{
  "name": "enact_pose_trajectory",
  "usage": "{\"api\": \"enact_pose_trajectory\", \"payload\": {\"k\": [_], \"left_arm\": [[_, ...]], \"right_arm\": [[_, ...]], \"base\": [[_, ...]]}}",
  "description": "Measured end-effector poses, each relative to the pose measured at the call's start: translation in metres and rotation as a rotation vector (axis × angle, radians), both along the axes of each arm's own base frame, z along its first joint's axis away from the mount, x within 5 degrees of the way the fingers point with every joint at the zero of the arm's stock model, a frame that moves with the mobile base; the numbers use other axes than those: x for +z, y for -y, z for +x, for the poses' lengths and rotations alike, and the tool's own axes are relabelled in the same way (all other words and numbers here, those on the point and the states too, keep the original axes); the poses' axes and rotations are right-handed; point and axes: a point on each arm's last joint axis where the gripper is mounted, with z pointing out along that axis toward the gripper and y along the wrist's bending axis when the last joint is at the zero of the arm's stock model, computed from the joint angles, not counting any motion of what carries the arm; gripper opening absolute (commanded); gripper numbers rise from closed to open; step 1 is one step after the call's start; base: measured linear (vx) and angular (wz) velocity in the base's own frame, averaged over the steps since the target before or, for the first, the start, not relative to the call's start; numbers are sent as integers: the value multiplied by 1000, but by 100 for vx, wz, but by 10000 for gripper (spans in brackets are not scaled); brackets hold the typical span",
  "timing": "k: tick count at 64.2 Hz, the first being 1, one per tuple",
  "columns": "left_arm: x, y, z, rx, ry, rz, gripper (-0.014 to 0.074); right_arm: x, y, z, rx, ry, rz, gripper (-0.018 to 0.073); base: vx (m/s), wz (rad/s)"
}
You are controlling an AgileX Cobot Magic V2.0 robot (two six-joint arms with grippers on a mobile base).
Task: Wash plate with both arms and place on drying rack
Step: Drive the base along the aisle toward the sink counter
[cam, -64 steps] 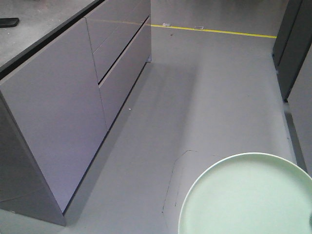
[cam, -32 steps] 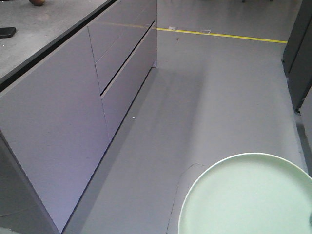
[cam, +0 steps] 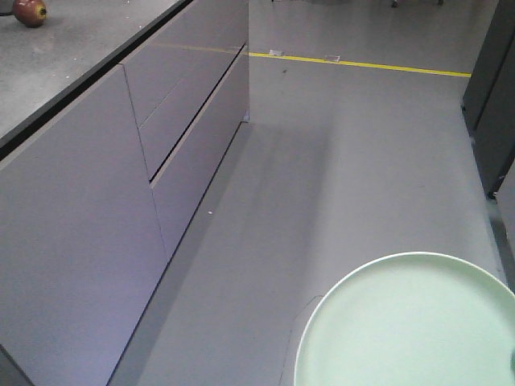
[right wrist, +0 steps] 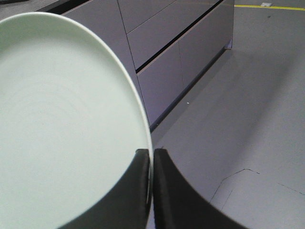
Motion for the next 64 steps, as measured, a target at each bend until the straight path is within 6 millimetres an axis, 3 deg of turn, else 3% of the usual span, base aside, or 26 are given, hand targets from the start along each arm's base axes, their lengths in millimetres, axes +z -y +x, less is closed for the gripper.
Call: {"api": "enact_pose_trajectory", "payload": {"k": [64], "left_arm": [[0, 0, 0, 0, 0, 1, -6]], "right_arm": [[0, 0, 0, 0, 0, 0, -1]], "base": [[23, -15]]}}
